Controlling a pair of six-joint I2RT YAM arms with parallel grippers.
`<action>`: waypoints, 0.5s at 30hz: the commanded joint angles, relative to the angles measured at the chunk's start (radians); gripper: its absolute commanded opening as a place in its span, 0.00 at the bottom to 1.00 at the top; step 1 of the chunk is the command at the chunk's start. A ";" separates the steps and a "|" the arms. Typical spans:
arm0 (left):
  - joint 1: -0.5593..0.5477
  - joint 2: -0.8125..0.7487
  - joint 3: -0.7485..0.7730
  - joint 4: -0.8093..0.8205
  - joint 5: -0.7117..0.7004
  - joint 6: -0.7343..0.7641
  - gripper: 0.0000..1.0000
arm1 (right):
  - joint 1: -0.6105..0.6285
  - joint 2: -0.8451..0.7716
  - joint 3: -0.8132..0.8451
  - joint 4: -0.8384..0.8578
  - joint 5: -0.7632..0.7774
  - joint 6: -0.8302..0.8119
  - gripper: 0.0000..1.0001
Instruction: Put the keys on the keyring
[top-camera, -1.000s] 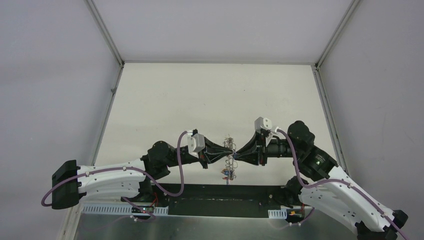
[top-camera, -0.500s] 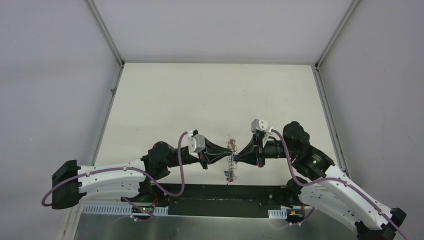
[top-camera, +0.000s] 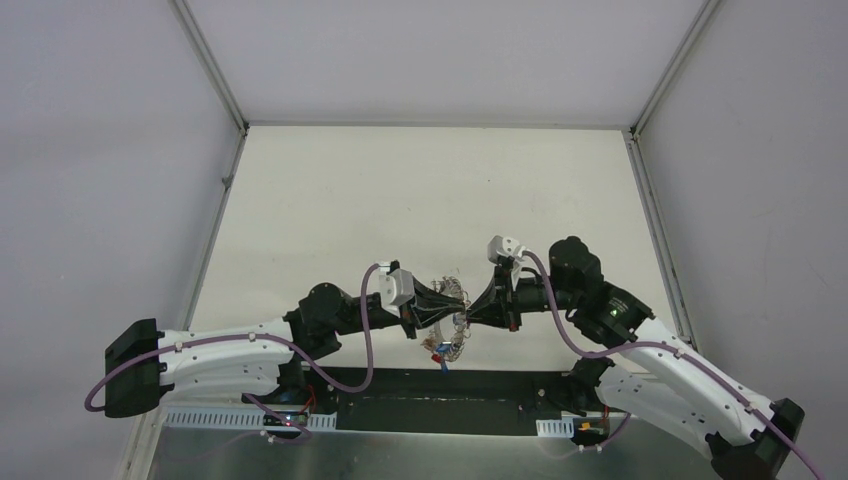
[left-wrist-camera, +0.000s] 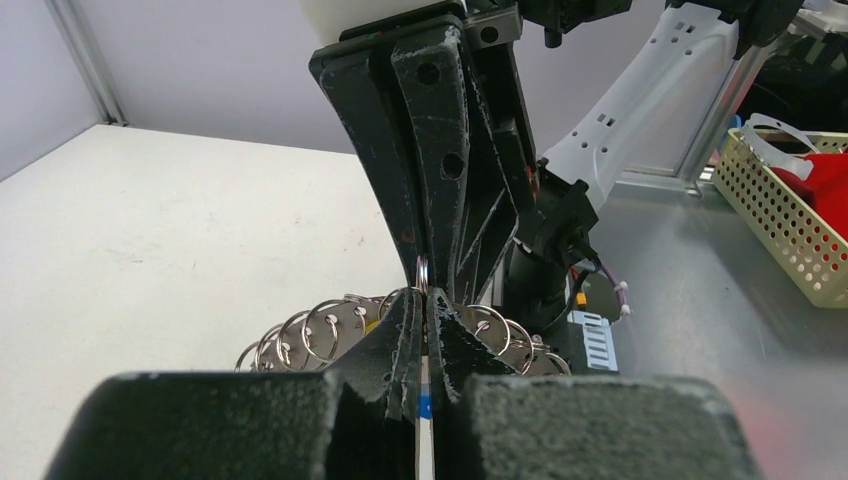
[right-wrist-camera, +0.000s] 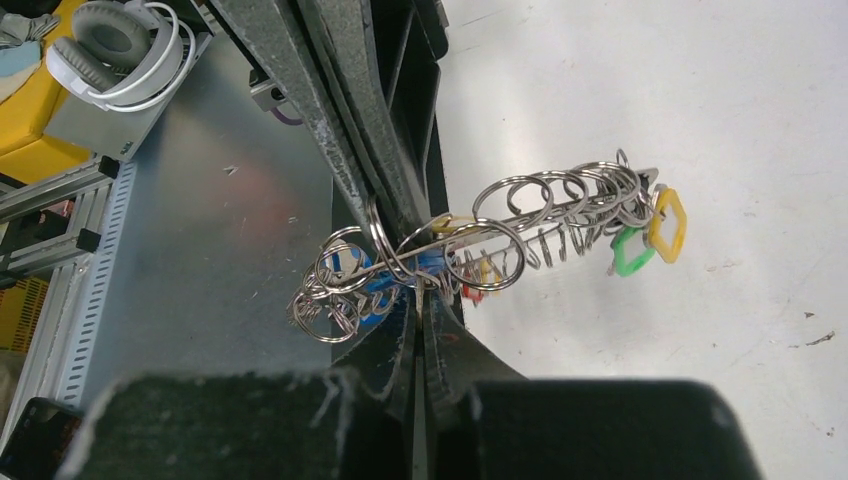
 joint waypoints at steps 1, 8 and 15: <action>-0.004 -0.008 0.016 0.152 -0.011 -0.017 0.00 | 0.003 0.023 0.039 0.008 -0.022 -0.024 0.00; -0.005 -0.009 0.015 0.110 -0.009 -0.018 0.00 | 0.003 0.033 0.046 0.017 -0.061 -0.040 0.00; -0.006 -0.006 0.033 0.043 0.005 -0.011 0.00 | 0.003 0.022 0.047 0.012 -0.116 -0.088 0.09</action>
